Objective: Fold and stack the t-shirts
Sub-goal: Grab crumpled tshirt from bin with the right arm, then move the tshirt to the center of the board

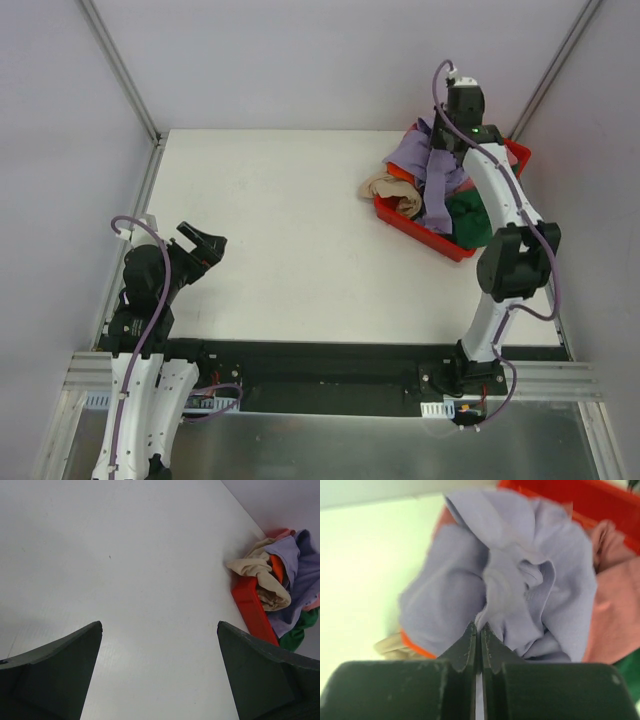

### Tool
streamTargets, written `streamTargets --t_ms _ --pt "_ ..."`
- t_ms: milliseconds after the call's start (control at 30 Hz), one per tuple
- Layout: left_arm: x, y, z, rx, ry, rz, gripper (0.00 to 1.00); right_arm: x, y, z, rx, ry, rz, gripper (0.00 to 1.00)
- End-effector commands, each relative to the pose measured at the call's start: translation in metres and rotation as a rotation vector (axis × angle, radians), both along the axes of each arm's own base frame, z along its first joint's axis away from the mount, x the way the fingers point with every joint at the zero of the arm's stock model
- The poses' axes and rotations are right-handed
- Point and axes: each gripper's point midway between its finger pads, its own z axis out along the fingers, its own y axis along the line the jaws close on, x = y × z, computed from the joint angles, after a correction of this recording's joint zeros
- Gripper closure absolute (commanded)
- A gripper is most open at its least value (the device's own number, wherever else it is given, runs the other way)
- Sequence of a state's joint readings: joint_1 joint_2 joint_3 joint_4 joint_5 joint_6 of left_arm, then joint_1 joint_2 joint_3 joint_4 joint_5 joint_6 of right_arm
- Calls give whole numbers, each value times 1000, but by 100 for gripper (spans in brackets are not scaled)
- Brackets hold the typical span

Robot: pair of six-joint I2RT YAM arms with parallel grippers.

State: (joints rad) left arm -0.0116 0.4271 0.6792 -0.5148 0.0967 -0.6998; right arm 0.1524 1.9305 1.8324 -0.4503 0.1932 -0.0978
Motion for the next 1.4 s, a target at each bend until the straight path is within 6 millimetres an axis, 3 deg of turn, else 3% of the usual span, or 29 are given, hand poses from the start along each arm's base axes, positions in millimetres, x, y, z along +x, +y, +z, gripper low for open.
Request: streamTargets --t_ms 0,133,267,500,600,667,933,1000,1067,1100,1167,1233,1267,1300,1367 --pt "2 2 7 -27 -20 29 1 -40 13 223 -6 -508 158 99" --pt "4 -4 21 -40 -35 -1 1 -96 25 323 30 -752 234 99" --pt "5 -8 31 -37 -51 -33 2 -160 69 384 232 -928 461 99" --pt "4 -15 44 -25 -72 -92 1 -281 150 452 641 -996 948 99" --pt "4 -19 44 -30 -68 -113 2 -318 176 466 740 -983 1124 99" --pt "4 -16 43 -17 -68 -100 2 -329 191 464 725 -937 1163 99" --pt "4 -18 40 -23 -60 -109 1 -303 218 429 678 -811 1167 99" --pt "4 -18 37 -25 -54 -112 2 -301 219 413 659 -769 1171 99" --pt "4 -18 32 -31 -41 -110 2 -294 217 382 622 -700 1136 99" --pt "5 -18 28 -28 -29 -109 1 -285 214 358 581 -663 1087 99" --pt "7 -16 13 -26 9 -99 2 -277 188 318 461 -653 953 99" --pt "8 -18 -6 -48 72 -97 1 -260 156 260 304 -609 790 95" --pt "8 -20 -19 -66 114 -96 1 -251 135 223 204 -565 692 94" --pt "8 -22 -31 -86 160 -99 2 -245 111 173 119 -488 580 93" --pt "9 -24 -56 -111 256 -93 1 -244 62 110 1 -403 359 92"
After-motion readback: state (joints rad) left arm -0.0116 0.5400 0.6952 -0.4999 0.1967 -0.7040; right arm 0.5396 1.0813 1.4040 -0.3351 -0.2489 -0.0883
